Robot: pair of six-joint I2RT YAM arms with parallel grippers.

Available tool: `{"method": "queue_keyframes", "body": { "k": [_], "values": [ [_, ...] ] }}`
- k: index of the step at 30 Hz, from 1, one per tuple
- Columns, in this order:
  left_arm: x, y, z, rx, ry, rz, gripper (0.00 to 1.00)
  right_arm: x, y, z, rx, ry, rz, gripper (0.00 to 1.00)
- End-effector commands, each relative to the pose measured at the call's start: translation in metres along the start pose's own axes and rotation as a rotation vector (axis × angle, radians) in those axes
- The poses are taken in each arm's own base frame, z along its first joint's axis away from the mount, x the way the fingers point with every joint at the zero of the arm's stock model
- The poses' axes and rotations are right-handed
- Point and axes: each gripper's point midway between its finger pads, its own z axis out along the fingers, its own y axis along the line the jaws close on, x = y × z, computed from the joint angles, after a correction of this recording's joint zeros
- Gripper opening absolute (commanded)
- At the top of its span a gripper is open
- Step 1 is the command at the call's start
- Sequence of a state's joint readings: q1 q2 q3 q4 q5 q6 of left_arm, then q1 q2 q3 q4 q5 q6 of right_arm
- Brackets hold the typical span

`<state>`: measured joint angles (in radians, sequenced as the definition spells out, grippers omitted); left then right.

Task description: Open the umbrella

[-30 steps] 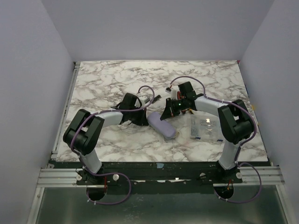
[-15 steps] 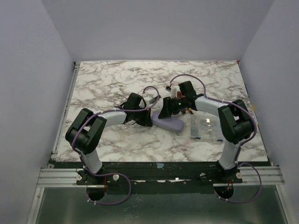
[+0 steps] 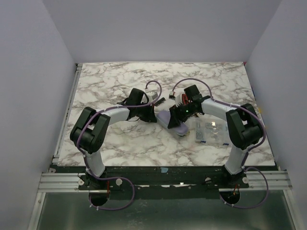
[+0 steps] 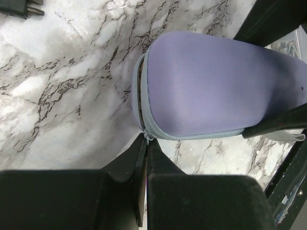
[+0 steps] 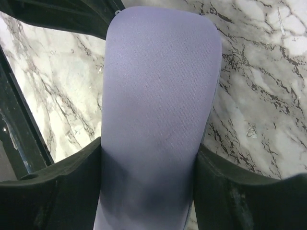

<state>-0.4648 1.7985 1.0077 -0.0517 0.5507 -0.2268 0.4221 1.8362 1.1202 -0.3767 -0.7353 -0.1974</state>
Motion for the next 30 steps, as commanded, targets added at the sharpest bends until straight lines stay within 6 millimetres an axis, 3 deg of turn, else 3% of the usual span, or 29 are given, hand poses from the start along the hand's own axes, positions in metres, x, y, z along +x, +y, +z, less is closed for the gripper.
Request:
{"method": "queue_keyframes", "body": {
  "k": [1, 5, 9, 16, 20, 21, 24, 26, 28, 30],
  "values": [
    [-0.011, 0.003, -0.002, 0.010, -0.028, 0.036, 0.00, 0.018, -0.001, 0.002, -0.005, 0.042, 0.108, 0.55],
    [-0.005, 0.002, -0.002, 0.010, -0.030, 0.039, 0.00, 0.008, -0.010, 0.012, 0.015, -0.010, 0.179, 0.36],
    [0.008, -0.013, -0.002, 0.038, -0.010, 0.063, 0.00, 0.000, -0.021, 0.017, 0.073, -0.067, 0.231, 0.01],
    [0.023, -0.062, -0.004, 0.114, 0.010, 0.120, 0.00, -0.010, -0.030, 0.014, 0.149, -0.112, 0.194, 0.00],
    [0.032, -0.067, 0.003, 0.124, 0.044, 0.094, 0.00, -0.010, -0.024, 0.016, 0.136, -0.109, 0.174, 0.00],
    [0.034, -0.063, 0.007, 0.115, 0.054, 0.077, 0.00, -0.011, -0.022, 0.016, 0.124, -0.109, 0.174, 0.04],
    [0.037, -0.047, 0.012, 0.079, 0.069, 0.031, 0.00, -0.008, -0.014, 0.013, 0.088, -0.081, 0.178, 0.44],
    [0.035, -0.037, 0.011, 0.062, 0.059, 0.021, 0.00, -0.006, -0.009, 0.007, 0.055, -0.070, 0.196, 0.63],
    [0.031, -0.030, 0.010, 0.049, 0.052, 0.034, 0.00, -0.004, -0.007, -0.001, 0.024, -0.061, 0.228, 0.69],
    [0.028, -0.025, 0.010, 0.040, 0.046, 0.046, 0.00, -0.004, -0.007, -0.008, -0.009, -0.056, 0.252, 0.68]
  ]
}}
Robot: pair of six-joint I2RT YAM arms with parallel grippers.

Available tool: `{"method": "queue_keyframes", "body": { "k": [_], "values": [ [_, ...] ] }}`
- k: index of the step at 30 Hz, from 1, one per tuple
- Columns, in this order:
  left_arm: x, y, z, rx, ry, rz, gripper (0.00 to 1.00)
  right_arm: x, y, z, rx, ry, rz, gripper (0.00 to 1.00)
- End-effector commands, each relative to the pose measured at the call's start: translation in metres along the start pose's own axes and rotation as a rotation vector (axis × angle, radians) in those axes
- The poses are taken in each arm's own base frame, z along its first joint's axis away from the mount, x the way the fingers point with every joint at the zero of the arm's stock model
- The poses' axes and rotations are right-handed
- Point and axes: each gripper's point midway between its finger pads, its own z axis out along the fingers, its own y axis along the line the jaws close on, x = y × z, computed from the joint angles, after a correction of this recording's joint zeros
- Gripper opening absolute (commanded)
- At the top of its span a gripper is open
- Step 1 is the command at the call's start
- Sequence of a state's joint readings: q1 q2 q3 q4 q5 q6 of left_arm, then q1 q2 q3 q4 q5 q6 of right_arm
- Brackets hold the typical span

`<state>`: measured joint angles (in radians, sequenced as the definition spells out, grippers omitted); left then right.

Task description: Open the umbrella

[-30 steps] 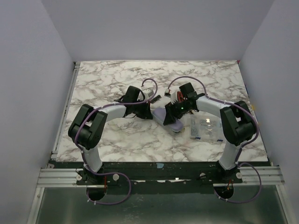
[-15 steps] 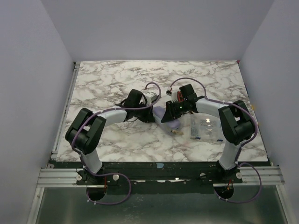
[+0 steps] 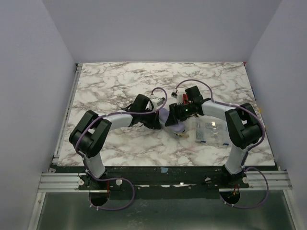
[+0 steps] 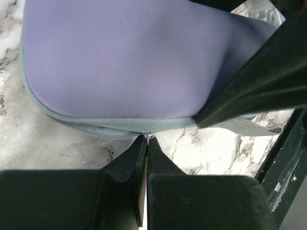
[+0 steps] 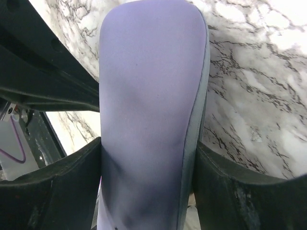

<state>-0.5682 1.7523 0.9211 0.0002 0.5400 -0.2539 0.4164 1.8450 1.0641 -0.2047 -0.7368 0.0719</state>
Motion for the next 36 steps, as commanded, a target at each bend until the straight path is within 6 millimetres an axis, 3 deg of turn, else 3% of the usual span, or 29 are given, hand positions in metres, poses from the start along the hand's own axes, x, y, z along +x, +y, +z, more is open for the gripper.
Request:
{"method": "queue_keyframes", "body": {
  "k": [1, 4, 10, 15, 21, 23, 26, 36],
  "values": [
    [-0.003, 0.013, 0.000, -0.015, 0.005, 0.010, 0.00, 0.003, -0.006, -0.019, -0.020, 0.031, 0.061, 0.66],
    [-0.007, 0.014, 0.003, -0.016, 0.004, 0.023, 0.00, 0.003, -0.001, -0.020, -0.051, 0.031, 0.077, 0.63],
    [-0.008, 0.019, 0.008, -0.024, 0.017, 0.026, 0.00, 0.000, 0.009, -0.019, -0.110, 0.035, 0.149, 0.71],
    [-0.003, 0.023, 0.009, -0.036, 0.029, 0.029, 0.00, -0.003, 0.000, -0.025, -0.109, 0.022, 0.203, 0.73],
    [-0.003, 0.020, 0.009, -0.031, 0.022, 0.040, 0.00, 0.003, -0.017, -0.018, -0.056, 0.029, 0.193, 0.26],
    [-0.005, 0.014, 0.009, -0.021, 0.015, 0.066, 0.00, 0.003, -0.018, -0.015, -0.057, 0.018, 0.206, 0.02],
    [-0.002, 0.002, 0.010, -0.003, 0.018, 0.120, 0.00, 0.000, -0.023, -0.014, -0.027, -0.019, 0.232, 0.00],
    [0.036, -0.051, 0.014, 0.110, 0.072, 0.260, 0.00, -0.008, -0.037, -0.020, 0.095, -0.110, 0.219, 0.00]
  ]
}}
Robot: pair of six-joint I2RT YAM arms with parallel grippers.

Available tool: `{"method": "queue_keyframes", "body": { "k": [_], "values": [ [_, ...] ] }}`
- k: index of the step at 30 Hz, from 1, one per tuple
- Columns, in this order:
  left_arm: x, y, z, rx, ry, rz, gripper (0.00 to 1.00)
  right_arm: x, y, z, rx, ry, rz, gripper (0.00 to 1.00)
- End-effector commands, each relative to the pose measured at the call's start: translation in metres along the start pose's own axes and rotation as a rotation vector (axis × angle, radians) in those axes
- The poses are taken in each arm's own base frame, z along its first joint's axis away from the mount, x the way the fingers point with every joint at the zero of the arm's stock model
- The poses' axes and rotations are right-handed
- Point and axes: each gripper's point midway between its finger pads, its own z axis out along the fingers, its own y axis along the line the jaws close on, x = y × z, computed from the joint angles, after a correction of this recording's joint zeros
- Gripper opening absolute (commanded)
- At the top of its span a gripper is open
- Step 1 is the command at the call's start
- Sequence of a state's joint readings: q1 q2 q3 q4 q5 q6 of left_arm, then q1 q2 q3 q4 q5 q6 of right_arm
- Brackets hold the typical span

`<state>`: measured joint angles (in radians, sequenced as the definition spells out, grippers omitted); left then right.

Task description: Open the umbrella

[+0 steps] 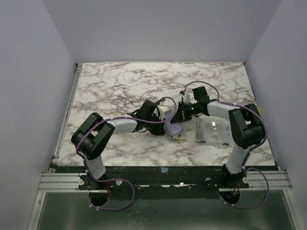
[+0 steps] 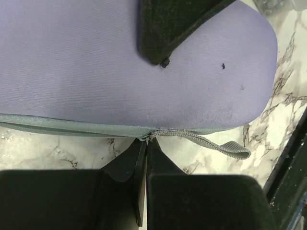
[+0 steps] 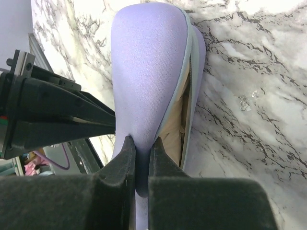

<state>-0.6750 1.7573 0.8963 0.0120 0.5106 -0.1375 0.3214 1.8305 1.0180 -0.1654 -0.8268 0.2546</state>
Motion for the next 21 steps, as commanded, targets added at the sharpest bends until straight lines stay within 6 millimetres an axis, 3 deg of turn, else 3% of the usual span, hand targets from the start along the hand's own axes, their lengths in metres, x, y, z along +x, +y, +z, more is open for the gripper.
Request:
{"method": "queue_keyframes", "body": {
  "k": [1, 3, 6, 7, 12, 13, 14, 17, 21],
  "values": [
    [0.006, -0.029, 0.000, 0.075, 0.007, 0.090, 0.00, -0.013, -0.026, -0.001, 0.129, -0.071, -0.027, 0.00],
    [0.001, -0.025, -0.001, 0.059, 0.008, 0.077, 0.06, -0.015, -0.023, -0.003, 0.124, -0.065, -0.049, 0.00],
    [-0.008, -0.009, -0.016, 0.042, 0.006, 0.003, 0.40, -0.023, -0.014, -0.008, 0.101, -0.056, -0.132, 0.00],
    [-0.012, -0.002, -0.022, 0.034, -0.008, -0.019, 0.46, -0.027, -0.008, -0.011, 0.085, -0.049, -0.165, 0.00],
    [-0.042, 0.026, -0.065, -0.035, -0.122, -0.047, 0.75, -0.033, 0.015, -0.018, -0.006, -0.014, -0.248, 0.22],
    [-0.048, 0.029, -0.073, -0.049, -0.141, -0.052, 0.83, -0.033, 0.015, -0.019, -0.006, -0.010, -0.274, 0.26],
    [-0.053, 0.030, -0.080, -0.057, -0.155, -0.059, 0.98, -0.033, 0.016, -0.021, -0.006, -0.006, -0.291, 0.29],
    [-0.063, 0.038, -0.099, -0.099, -0.168, -0.084, 0.99, -0.031, 0.026, -0.026, -0.047, 0.014, -0.333, 0.39],
    [-0.080, 0.055, -0.124, -0.179, -0.220, -0.122, 0.98, -0.017, 0.057, -0.031, -0.165, 0.068, -0.364, 0.49]
  ]
}}
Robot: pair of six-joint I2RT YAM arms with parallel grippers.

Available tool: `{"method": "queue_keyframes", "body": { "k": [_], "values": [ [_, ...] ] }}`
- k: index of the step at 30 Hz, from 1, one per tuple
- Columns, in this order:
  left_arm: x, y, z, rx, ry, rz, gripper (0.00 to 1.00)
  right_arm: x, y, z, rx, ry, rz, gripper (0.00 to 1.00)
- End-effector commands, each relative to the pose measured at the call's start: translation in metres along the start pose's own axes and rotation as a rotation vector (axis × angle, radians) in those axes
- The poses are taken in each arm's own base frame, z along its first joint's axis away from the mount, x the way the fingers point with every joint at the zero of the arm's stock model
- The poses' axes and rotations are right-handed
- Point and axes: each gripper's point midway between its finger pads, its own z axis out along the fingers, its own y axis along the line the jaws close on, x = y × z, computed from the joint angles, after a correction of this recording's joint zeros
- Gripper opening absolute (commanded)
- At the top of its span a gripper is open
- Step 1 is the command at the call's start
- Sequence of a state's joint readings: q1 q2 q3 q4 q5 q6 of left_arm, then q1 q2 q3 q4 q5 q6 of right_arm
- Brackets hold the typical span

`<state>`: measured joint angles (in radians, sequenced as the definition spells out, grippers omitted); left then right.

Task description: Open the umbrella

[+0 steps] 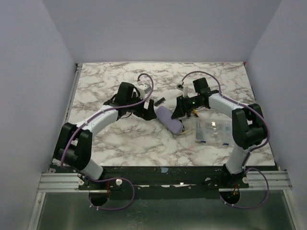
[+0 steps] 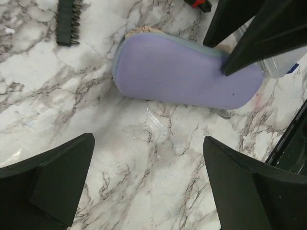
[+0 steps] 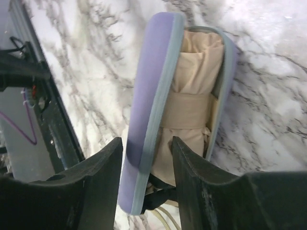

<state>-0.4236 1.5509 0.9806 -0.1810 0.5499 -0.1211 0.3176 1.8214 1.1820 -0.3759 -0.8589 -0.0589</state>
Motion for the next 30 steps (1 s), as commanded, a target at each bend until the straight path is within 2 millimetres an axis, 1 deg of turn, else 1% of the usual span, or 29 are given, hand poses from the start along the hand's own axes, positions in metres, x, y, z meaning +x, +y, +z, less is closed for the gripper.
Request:
{"method": "queue_keyframes", "body": {
  "k": [1, 3, 6, 9, 11, 13, 15, 18, 20, 23, 25, 26, 27, 29, 30],
  "values": [
    [-0.027, 0.013, -0.026, -0.086, -0.052, -0.035, 0.99, 0.000, 0.048, -0.012, -0.162, 0.033, -0.095, 0.49],
    [-0.038, 0.024, -0.034, -0.152, -0.081, -0.042, 0.99, 0.006, 0.060, -0.009, -0.194, 0.057, -0.132, 0.50],
    [-0.053, 0.030, -0.044, -0.185, -0.115, -0.030, 0.98, 0.017, 0.071, -0.001, -0.213, 0.101, -0.177, 0.50],
    [-0.060, 0.030, -0.049, -0.184, -0.121, -0.011, 0.98, 0.028, 0.078, 0.010, -0.224, 0.145, -0.234, 0.50],
    [-0.061, 0.027, -0.049, -0.159, -0.105, -0.021, 0.99, 0.034, 0.078, 0.017, -0.216, 0.170, -0.273, 0.50],
    [-0.061, 0.020, -0.045, -0.113, -0.076, -0.041, 0.99, 0.036, 0.075, 0.024, -0.199, 0.181, -0.294, 0.50],
    [-0.060, 0.017, -0.040, -0.083, -0.066, -0.084, 0.98, 0.033, 0.072, 0.029, -0.178, 0.176, -0.310, 0.50],
    [-0.057, 0.017, -0.036, -0.075, -0.060, -0.124, 0.98, 0.019, 0.058, 0.032, -0.062, 0.140, -0.302, 0.50],
    [-0.055, 0.021, -0.038, -0.095, -0.062, -0.121, 0.98, 0.006, 0.043, 0.027, 0.070, 0.098, -0.283, 0.50],
    [-0.049, 0.026, -0.042, -0.119, -0.069, -0.124, 0.98, -0.010, 0.035, 0.016, 0.199, 0.036, -0.222, 0.50],
    [-0.044, 0.030, -0.044, -0.146, -0.066, -0.131, 0.99, -0.012, 0.032, 0.014, 0.247, 0.021, -0.150, 0.51],
    [-0.043, 0.031, -0.045, -0.155, -0.071, -0.132, 0.99, -0.009, 0.033, 0.013, 0.243, 0.031, -0.139, 0.52],
    [-0.041, 0.032, -0.045, -0.165, -0.073, -0.131, 0.99, -0.006, 0.037, 0.014, 0.232, 0.041, -0.087, 0.54],
    [-0.039, 0.037, -0.047, -0.194, -0.083, -0.134, 0.98, 0.001, 0.040, 0.017, 0.224, 0.068, -0.029, 0.64],
    [-0.039, 0.039, -0.048, -0.206, -0.087, -0.130, 0.99, 0.004, 0.035, 0.019, 0.262, 0.075, -0.002, 0.65]
  ]
}}
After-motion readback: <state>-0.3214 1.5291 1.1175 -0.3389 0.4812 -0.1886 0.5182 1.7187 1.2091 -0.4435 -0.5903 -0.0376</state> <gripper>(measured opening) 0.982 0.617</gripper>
